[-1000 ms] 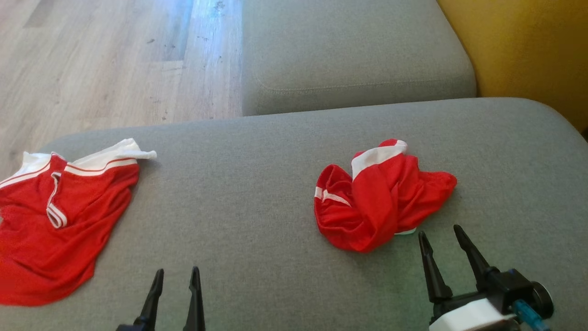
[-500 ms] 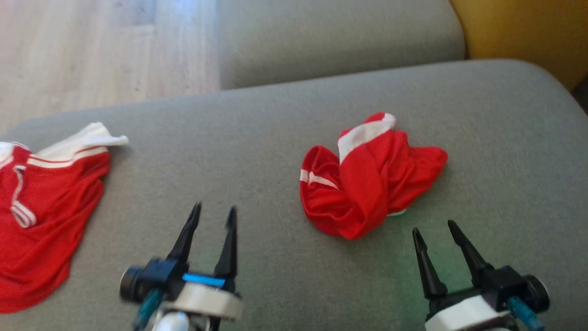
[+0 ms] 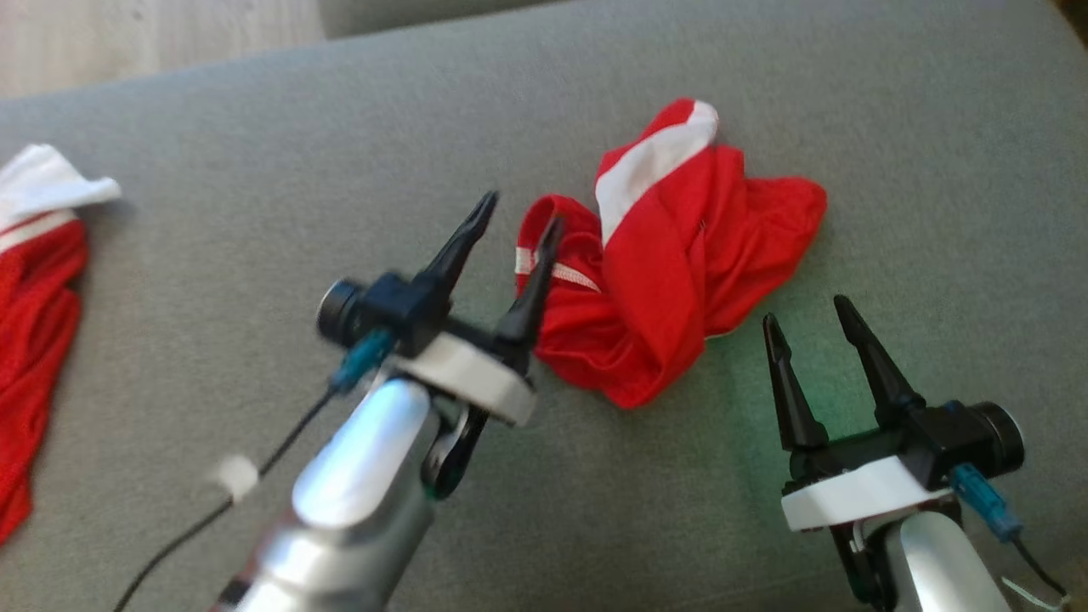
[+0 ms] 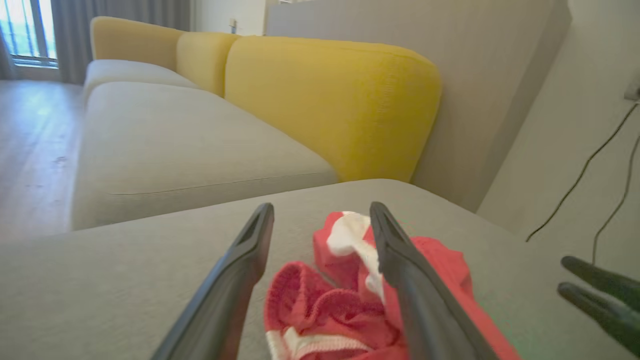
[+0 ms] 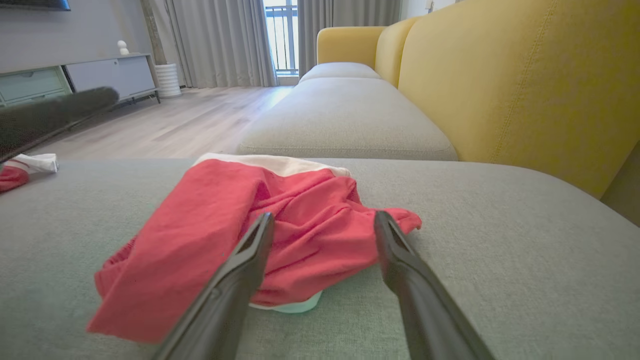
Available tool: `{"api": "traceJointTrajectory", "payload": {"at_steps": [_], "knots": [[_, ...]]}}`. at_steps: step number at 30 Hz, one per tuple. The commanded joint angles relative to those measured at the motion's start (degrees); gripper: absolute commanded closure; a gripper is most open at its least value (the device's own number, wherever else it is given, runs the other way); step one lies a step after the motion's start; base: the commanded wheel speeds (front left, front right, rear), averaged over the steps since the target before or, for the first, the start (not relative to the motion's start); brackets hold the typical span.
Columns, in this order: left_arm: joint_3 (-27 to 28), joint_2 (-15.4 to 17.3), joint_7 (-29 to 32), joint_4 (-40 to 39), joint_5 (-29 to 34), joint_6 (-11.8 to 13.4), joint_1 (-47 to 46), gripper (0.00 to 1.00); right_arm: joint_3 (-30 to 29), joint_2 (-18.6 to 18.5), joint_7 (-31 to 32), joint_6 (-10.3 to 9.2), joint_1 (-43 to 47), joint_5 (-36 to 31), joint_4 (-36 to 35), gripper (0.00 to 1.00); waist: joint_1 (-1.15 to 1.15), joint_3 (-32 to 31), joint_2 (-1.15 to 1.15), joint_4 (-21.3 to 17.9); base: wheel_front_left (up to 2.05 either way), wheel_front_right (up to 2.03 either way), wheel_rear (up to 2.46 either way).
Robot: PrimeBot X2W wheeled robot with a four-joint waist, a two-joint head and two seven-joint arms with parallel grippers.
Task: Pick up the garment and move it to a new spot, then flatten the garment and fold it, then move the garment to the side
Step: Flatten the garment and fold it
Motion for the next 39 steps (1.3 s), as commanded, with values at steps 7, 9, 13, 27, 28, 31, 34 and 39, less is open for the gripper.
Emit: {"api": "traceJointTrajectory", "payload": {"at_steps": [7, 9, 13, 27, 28, 31, 34, 39], "knots": [[-8.8, 0.0, 3.4, 0.5, -12.8, 0.2, -10.0, 0.00, 1.4, -0.2, -0.4, -0.04, -3.0, 0.7, -2.0, 0.00, -0.03, 5.0, 0.00, -3.1, 0.00, 0.00, 0.00], [-12.5, 0.0, 6.0, 2.4, -16.5, 0.8, -11.9, 0.00, 1.3, -0.2, -0.4, -0.04, -3.2, 1.0, -2.0, 0.00, -0.03, 5.4, 0.00, -3.4, 0.00, 0.00, 0.00], [-15.9, 0.0, 8.6, 5.7, -20.0, 2.0, -13.7, 0.00, 1.0, -0.2, -0.4, -0.04, -3.2, 1.1, -2.1, 0.00, -0.03, 5.7, 0.00, -3.3, 0.00, 0.00, 0.00], [-14.9, 1.7, -0.4, 12.5, -20.3, 5.5, -17.5, 1.00, 1.3, -0.2, -0.4, -0.04, -1.5, 0.8, -0.1, 0.00, -0.03, -1.6, 0.00, 0.3, 0.00, 0.00, 0.00], [-14.6, 1.7, -0.4, 12.4, -20.9, 5.2, -17.0, 1.00, 1.5, -0.2, -0.4, -0.04, -1.2, 0.8, 0.0, 0.00, -0.03, -2.2, 0.00, 0.4, 0.00, 0.00, 0.00], [-14.7, 1.2, 0.7, 12.2, -22.9, 3.9, -15.2, 0.45, 2.1, -0.2, -0.4, -0.04, -0.8, 1.0, 0.2, 0.00, -0.03, -3.1, 0.00, 0.1, 0.00, 0.00, 0.00], [-15.3, 0.6, 2.5, 12.2, -24.6, 3.6, -14.4, 0.00, 2.5, -0.2, -0.4, -0.04, -1.3, 0.9, -0.1, 0.00, -0.03, -2.3, 0.00, -0.9, 0.00, 0.00, 0.00], [-16.1, 0.2, 5.1, 12.5, -26.8, 3.5, -15.1, 0.00, 1.8, -0.2, -0.4, -0.04, -1.9, 0.6, -0.8, 0.00, -0.03, 0.3, 0.00, -2.2, 0.00, 0.00, 0.00]]}}
